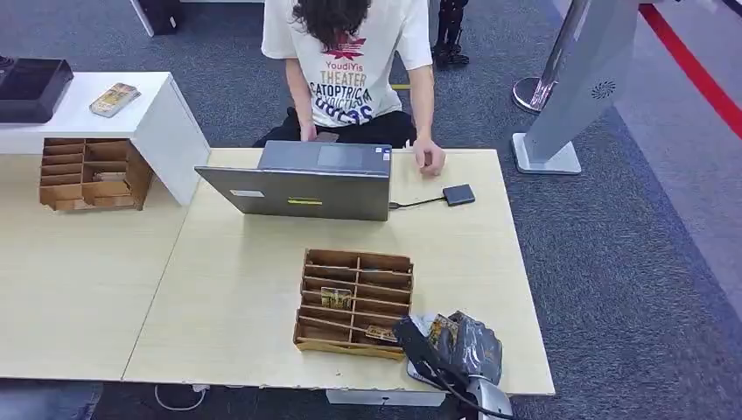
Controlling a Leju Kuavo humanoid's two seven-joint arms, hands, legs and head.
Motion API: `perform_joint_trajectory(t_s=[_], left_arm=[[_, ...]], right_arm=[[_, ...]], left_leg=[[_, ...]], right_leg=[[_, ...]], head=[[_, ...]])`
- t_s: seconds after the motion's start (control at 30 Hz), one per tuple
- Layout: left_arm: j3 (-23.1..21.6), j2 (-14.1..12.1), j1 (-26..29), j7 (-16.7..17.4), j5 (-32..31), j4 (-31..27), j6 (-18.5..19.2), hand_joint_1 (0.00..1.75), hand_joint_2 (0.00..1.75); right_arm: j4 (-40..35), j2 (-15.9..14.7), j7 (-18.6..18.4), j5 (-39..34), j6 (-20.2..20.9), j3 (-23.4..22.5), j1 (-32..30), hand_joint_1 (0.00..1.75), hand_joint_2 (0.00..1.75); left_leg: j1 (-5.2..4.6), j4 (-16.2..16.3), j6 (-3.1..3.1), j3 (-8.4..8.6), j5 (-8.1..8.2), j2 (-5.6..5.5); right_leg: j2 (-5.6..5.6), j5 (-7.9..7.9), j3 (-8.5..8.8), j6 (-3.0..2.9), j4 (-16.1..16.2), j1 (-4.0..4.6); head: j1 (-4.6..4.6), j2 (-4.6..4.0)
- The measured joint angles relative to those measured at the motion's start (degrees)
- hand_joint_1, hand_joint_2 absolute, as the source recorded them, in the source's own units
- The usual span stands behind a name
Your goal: Pass the card to the sensor for recognition and then transmit it.
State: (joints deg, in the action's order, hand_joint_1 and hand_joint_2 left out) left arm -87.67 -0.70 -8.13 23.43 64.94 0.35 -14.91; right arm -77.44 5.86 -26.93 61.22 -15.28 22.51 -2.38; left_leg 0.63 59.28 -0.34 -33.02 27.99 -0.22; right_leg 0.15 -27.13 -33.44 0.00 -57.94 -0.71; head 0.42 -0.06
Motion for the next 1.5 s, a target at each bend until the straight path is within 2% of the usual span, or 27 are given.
perform_joint_trajectory(t_s=[1.43, 1.5], left_arm=[[0.0, -0.42, -0.11, 0.04, -0.68, 0.0, 0.0, 0.0, 0.0], [0.0, -0.42, -0.11, 0.02, -0.66, 0.0, 0.0, 0.0, 0.0]], right_arm=[[-0.02, 0.0, -0.24, 1.35, 0.35, -0.61, -0.01, 1.75, 1.75], [-0.11, 0.0, 0.31, 1.44, -0.55, -0.68, -0.07, 1.75, 1.75]], left_leg=[[0.0, 0.0, 0.0, 0.02, 0.0, 0.0], [0.0, 0.0, 0.0, 0.02, 0.0, 0.0]], right_leg=[[0.0, 0.0, 0.01, 0.0, 0.0, 0.0], [0.0, 0.0, 0.01, 0.0, 0.0, 0.0]], head=[[0.0, 0.0], [0.0, 0.0]])
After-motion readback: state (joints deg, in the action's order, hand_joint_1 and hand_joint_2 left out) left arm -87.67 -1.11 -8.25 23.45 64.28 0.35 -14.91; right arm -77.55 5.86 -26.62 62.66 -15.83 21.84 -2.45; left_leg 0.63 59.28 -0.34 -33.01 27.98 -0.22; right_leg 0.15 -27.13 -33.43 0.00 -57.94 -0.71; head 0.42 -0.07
